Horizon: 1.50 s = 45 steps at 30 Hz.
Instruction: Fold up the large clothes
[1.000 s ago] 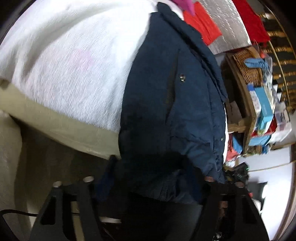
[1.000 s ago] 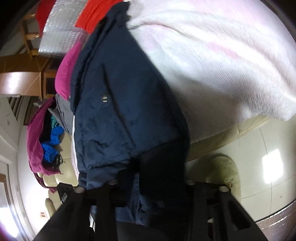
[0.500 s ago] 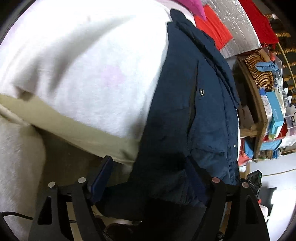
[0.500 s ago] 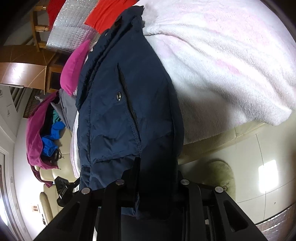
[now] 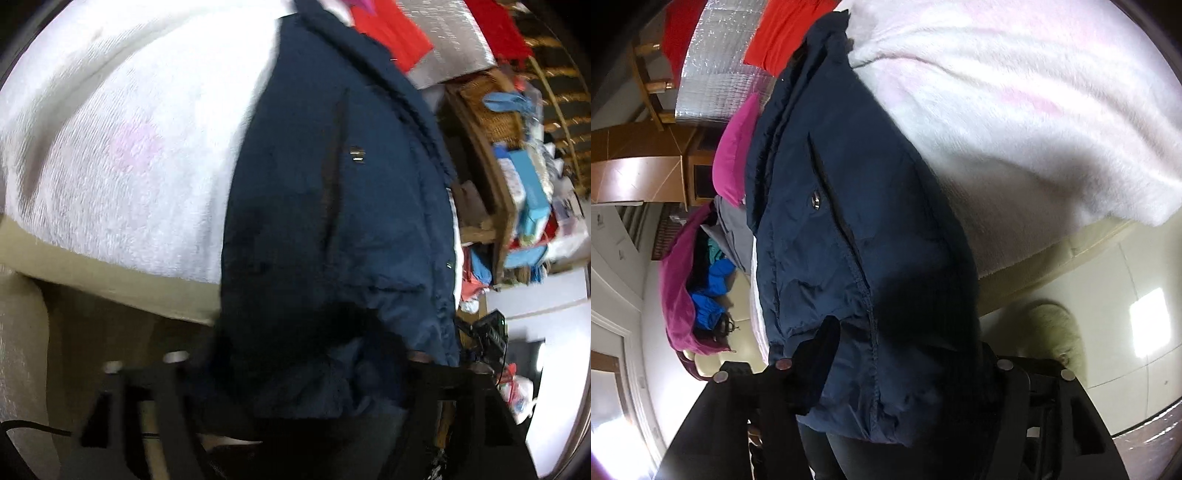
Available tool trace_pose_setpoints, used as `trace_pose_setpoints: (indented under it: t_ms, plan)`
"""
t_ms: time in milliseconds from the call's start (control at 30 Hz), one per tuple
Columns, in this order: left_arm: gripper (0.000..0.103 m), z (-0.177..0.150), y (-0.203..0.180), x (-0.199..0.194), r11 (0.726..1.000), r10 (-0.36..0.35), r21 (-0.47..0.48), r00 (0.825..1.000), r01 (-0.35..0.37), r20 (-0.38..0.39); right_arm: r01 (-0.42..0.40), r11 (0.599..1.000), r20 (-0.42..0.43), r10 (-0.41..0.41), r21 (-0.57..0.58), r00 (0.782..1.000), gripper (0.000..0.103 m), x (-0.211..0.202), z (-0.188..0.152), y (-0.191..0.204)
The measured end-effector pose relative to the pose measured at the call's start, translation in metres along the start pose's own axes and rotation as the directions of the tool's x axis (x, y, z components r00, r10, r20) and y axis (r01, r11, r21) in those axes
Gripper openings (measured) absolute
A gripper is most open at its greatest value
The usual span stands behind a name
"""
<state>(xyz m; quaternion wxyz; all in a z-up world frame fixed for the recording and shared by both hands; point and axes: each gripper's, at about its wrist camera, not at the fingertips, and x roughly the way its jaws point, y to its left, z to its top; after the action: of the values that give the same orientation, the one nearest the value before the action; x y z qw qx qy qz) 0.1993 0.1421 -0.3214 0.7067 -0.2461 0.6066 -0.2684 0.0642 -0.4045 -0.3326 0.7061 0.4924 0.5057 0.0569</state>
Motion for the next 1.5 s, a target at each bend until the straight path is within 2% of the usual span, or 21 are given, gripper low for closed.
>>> trace_pose_setpoints:
  t_ms: [33,67,100,133,200,267,367,433,533,567,600,633,800,933,1133,1300,1400,1433,1500]
  plan:
    - [0.076,0.002,0.001,0.000,1.000,-0.012,-0.012,1.000,0.013,0.006,0.013,1.000,0.001,-0.013,-0.005,1.000,0.042,0.002,-0.001,0.001]
    - [0.075,0.004,-0.003,0.002,1.000,-0.022,-0.010,1.000,0.022,0.021,0.023,1.000,-0.002,-0.023,-0.015,1.000,0.031,0.003,-0.001,0.002]
    - [0.073,0.004,-0.004,0.000,1.000,-0.026,0.001,0.999,0.026,0.035,0.032,0.999,-0.002,-0.032,-0.041,0.999,0.026,0.003,-0.003,0.006]
    - [0.057,0.003,-0.006,-0.003,0.999,-0.033,0.018,0.998,0.032,0.045,0.044,0.996,0.020,-0.043,-0.074,0.999,0.021,-0.001,-0.005,0.013]
    - [0.038,0.000,-0.014,-0.007,0.998,-0.014,0.069,0.999,0.011,0.051,0.074,0.987,0.051,-0.068,-0.145,0.996,0.018,-0.009,-0.009,0.030]
    - [0.029,0.001,-0.025,-0.010,0.993,0.029,0.117,0.997,-0.037,0.069,0.084,0.971,0.093,-0.064,-0.223,0.994,0.018,-0.021,-0.012,0.050]
    - [0.027,0.002,-0.028,-0.017,0.991,0.022,0.128,0.996,-0.033,0.084,0.048,0.965,0.107,-0.021,-0.258,0.994,0.018,-0.028,-0.009,0.058]
    - [0.034,0.006,-0.024,-0.010,0.994,0.042,0.097,0.997,-0.048,0.062,0.074,0.975,0.047,-0.066,-0.211,0.997,0.022,-0.015,-0.003,0.047]
    - [0.033,0.007,-0.024,-0.007,0.994,0.053,0.097,0.997,-0.058,0.055,0.081,0.985,0.015,-0.079,-0.153,0.997,0.023,-0.001,0.002,0.033]
    - [0.031,0.007,-0.029,-0.011,0.991,0.058,0.119,0.996,-0.066,0.070,0.079,0.982,0.036,-0.074,-0.169,0.997,0.023,-0.002,0.003,0.036]
    - [0.024,0.008,-0.036,-0.013,0.987,0.059,0.142,0.995,-0.070,0.082,0.077,0.980,0.051,-0.069,-0.184,0.996,0.020,-0.006,0.002,0.039]
    - [0.022,0.010,-0.043,-0.021,0.983,0.052,0.171,0.994,-0.069,0.101,0.073,0.977,0.063,-0.062,-0.200,0.996,0.017,-0.010,0.002,0.044]
    - [0.018,0.032,-0.077,-0.059,0.970,-0.024,0.241,0.987,-0.015,0.159,0.011,0.954,0.160,0.038,-0.298,0.986,0.014,-0.046,0.013,0.091]
    - [0.017,0.063,-0.113,-0.079,0.948,-0.043,0.318,0.979,-0.023,0.200,0.035,0.932,0.242,0.058,-0.361,0.968,0.014,-0.062,0.040,0.131]
    - [0.017,0.148,-0.156,-0.090,0.936,-0.038,0.347,0.968,-0.053,0.250,0.046,0.924,0.340,0.093,-0.379,0.936,0.014,-0.064,0.107,0.186]
    - [0.017,0.234,-0.175,-0.071,0.946,-0.004,0.310,0.956,-0.090,0.292,0.086,0.924,0.422,0.087,-0.373,0.903,0.014,-0.050,0.179,0.228]
    - [0.016,0.287,-0.179,-0.052,0.949,0.063,0.272,0.939,-0.161,0.338,0.136,0.922,0.475,0.057,-0.362,0.878,0.014,-0.036,0.222,0.248]
    - [0.016,0.299,-0.179,-0.047,0.952,0.066,0.261,0.938,-0.162,0.340,0.144,0.925,0.492,0.051,-0.350,0.869,0.014,-0.028,0.240,0.253]
    - [0.016,0.333,-0.172,-0.027,0.963,0.076,0.219,0.941,-0.155,0.330,0.137,0.933,0.498,0.050,-0.332,0.865,0.014,-0.015,0.268,0.258]
